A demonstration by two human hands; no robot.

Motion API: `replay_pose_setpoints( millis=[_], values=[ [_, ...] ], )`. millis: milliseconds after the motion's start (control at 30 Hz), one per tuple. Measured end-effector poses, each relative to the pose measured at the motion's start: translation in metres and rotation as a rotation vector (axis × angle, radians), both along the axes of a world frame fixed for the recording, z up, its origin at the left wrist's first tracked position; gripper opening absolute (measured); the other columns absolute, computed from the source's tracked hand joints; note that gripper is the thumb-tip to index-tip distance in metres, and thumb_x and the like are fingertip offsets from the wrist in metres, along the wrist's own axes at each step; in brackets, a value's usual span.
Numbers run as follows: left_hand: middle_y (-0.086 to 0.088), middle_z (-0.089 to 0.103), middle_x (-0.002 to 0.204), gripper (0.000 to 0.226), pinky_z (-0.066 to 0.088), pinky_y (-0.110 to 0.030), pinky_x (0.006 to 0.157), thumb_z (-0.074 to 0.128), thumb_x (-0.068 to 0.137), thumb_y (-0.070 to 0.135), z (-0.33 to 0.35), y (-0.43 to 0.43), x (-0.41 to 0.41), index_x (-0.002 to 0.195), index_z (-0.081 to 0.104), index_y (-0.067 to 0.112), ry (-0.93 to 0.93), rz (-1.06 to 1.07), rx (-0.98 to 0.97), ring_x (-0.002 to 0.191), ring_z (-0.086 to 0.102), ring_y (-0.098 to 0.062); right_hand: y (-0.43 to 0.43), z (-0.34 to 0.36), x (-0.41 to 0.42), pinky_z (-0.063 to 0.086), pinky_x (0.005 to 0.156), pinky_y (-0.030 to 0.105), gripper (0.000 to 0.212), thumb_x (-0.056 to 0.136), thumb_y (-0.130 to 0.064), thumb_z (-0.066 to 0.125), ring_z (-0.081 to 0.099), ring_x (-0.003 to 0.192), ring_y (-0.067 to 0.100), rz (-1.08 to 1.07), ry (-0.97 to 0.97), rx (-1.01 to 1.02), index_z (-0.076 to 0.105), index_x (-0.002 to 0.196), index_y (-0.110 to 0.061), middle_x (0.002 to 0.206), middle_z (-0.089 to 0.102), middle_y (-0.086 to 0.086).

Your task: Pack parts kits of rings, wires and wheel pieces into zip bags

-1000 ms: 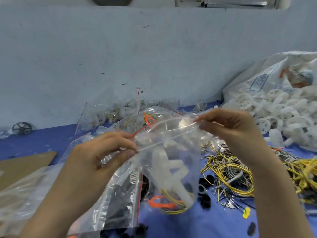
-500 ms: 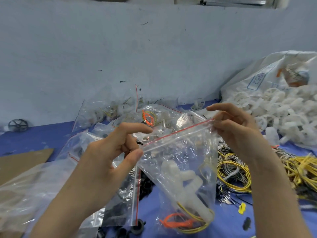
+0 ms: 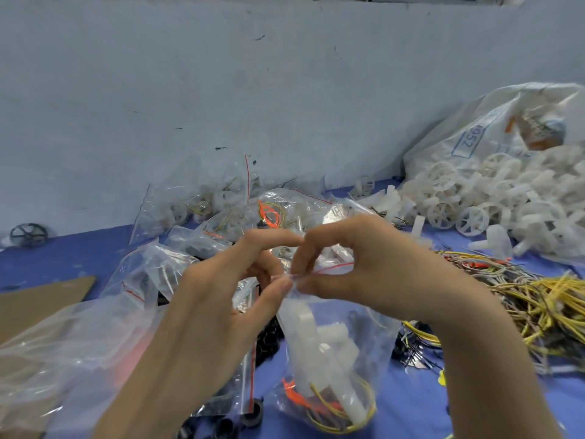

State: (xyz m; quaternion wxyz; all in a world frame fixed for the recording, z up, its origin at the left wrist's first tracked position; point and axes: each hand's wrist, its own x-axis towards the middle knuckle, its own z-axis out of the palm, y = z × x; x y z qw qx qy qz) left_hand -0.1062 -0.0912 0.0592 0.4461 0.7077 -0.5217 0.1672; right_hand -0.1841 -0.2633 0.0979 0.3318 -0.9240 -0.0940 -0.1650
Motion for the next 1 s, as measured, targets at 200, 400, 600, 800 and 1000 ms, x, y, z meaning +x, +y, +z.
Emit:
replay_pose_setpoints(
  millis=[200, 400, 600, 800, 1000],
  values=[
    [0.012, 0.062, 0.082, 0.035, 0.052, -0.024, 0.080, 0.059, 0.080, 0.033, 0.000, -0.001, -0.002, 0.113, 0.056, 0.043, 0.021, -0.005, 0.009, 0.075, 0.063, -0.011, 0.000, 0.000, -0.001, 0.045, 0.071, 0.013, 0.005, 0.076, -0.021, 0.075, 0.058, 0.071, -0.003, 0.014, 0.042, 0.008, 0.072, 0.080, -0.022, 0.072, 0.066, -0.010],
    [0.010, 0.061, 0.080, 0.033, 0.052, -0.029, 0.078, 0.059, 0.079, 0.032, 0.000, -0.003, -0.006, 0.111, 0.057, 0.041, 0.022, -0.010, 0.013, 0.072, 0.062, -0.013, 0.001, 0.000, -0.003, 0.046, 0.075, 0.019, 0.013, 0.078, -0.018, 0.070, 0.057, 0.071, 0.000, 0.045, 0.105, 0.016, 0.064, 0.073, -0.027, 0.071, 0.062, -0.012],
    [0.009, 0.062, 0.079, 0.031, 0.051, -0.033, 0.076, 0.059, 0.077, 0.035, -0.001, -0.005, -0.007, 0.106, 0.054, 0.044, 0.102, -0.013, -0.051, 0.074, 0.063, -0.016, 0.004, 0.003, -0.003, 0.046, 0.074, 0.022, 0.018, 0.078, -0.010, 0.069, 0.055, 0.069, 0.004, 0.049, 0.045, 0.011, 0.062, 0.070, -0.024, 0.070, 0.061, -0.008],
    [0.009, 0.062, 0.079, 0.035, 0.051, -0.034, 0.078, 0.057, 0.074, 0.033, 0.000, -0.005, -0.006, 0.108, 0.053, 0.041, 0.097, 0.004, -0.037, 0.076, 0.064, -0.014, 0.010, 0.002, -0.001, 0.047, 0.074, 0.027, 0.017, 0.073, -0.008, 0.069, 0.056, 0.071, 0.009, 0.027, 0.015, 0.021, 0.062, 0.069, -0.022, 0.070, 0.062, -0.006],
    [0.010, 0.062, 0.078, 0.035, 0.051, -0.032, 0.077, 0.055, 0.071, 0.036, 0.000, -0.003, -0.005, 0.105, 0.051, 0.044, 0.117, 0.033, -0.027, 0.076, 0.064, -0.012, 0.011, 0.000, 0.003, 0.046, 0.072, 0.020, 0.013, 0.074, -0.010, 0.069, 0.056, 0.070, 0.004, 0.014, -0.006, -0.006, 0.064, 0.071, -0.021, 0.070, 0.063, -0.007]
  ],
)
